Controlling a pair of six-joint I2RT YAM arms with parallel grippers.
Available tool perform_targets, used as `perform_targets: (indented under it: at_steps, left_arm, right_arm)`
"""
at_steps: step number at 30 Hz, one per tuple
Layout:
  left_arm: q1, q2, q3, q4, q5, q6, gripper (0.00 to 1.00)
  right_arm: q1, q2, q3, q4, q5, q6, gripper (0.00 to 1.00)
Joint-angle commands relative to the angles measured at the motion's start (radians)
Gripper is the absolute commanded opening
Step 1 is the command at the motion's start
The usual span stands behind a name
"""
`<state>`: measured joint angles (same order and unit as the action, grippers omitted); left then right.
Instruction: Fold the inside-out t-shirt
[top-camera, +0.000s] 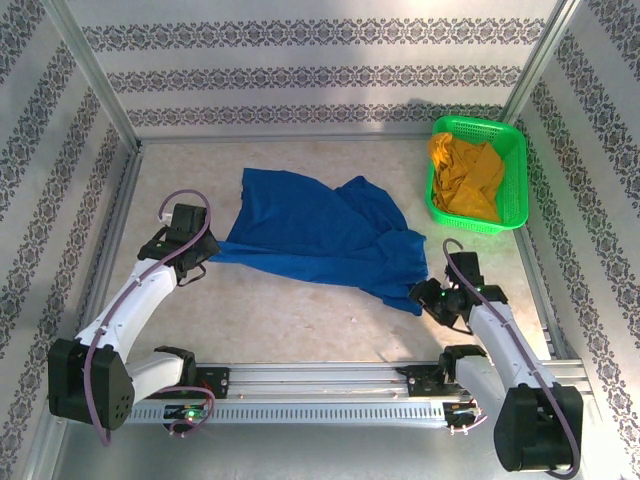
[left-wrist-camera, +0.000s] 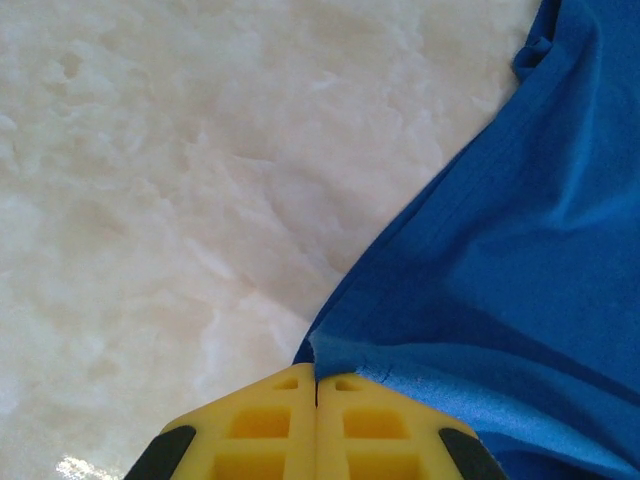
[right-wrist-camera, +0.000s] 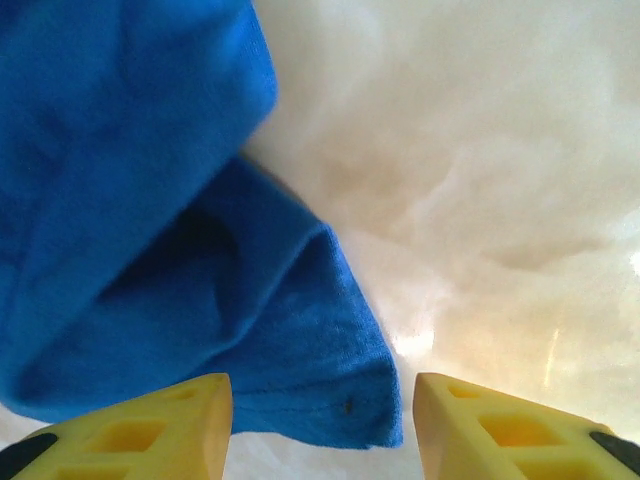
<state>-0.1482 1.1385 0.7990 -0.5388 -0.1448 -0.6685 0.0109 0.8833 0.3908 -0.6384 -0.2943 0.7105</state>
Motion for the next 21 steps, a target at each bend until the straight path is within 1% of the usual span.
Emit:
perform_targets:
  at_steps: [1,4,6,7,9,10,13,15,18,21]
  left_arm:
    - [0.018,0.002,0.032,0.011,0.005,0.021,0.00]
    - [0.019,0.002,0.032,0.011,0.003,0.021,0.00]
    - [0.021,0.000,0.031,0.007,0.002,0.019,0.00]
    - [0.021,-0.002,0.031,0.007,0.001,0.020,0.00]
    - [0.022,-0.005,0.028,0.007,0.002,0.017,0.00]
    - [0.022,-0.007,0.025,0.007,0.002,0.015,0.00]
    - [0.028,-0.017,0.031,0.008,0.009,0.008,0.00]
    - [0.037,-0.020,0.053,0.011,0.027,-0.001,0.00]
    - [0.053,-0.026,0.121,0.027,0.060,-0.024,0.00]
    - [0.073,-0.018,0.222,0.053,0.096,-0.059,0.00]
  right_arm:
    - [0.045,0.000,-0.036,0.044,-0.014,0.059,0.51]
    - [0.085,0.022,-0.041,0.085,-0.013,0.089,0.47]
    - [0.104,0.039,-0.040,0.105,-0.013,0.096,0.39]
    - [0.110,0.047,-0.041,0.112,-0.014,0.095,0.31]
    - [0.112,0.053,-0.038,0.115,-0.017,0.090,0.09]
    - [0.112,0.048,-0.026,0.109,-0.017,0.085,0.00]
    - [0.098,0.001,0.057,0.064,-0.014,0.079,0.00]
    - [0.059,-0.031,0.145,0.045,-0.044,0.090,0.00]
    - [-0.020,-0.036,0.355,0.043,-0.114,0.123,0.00]
    - [-0.075,0.031,0.615,0.052,-0.168,0.136,0.00]
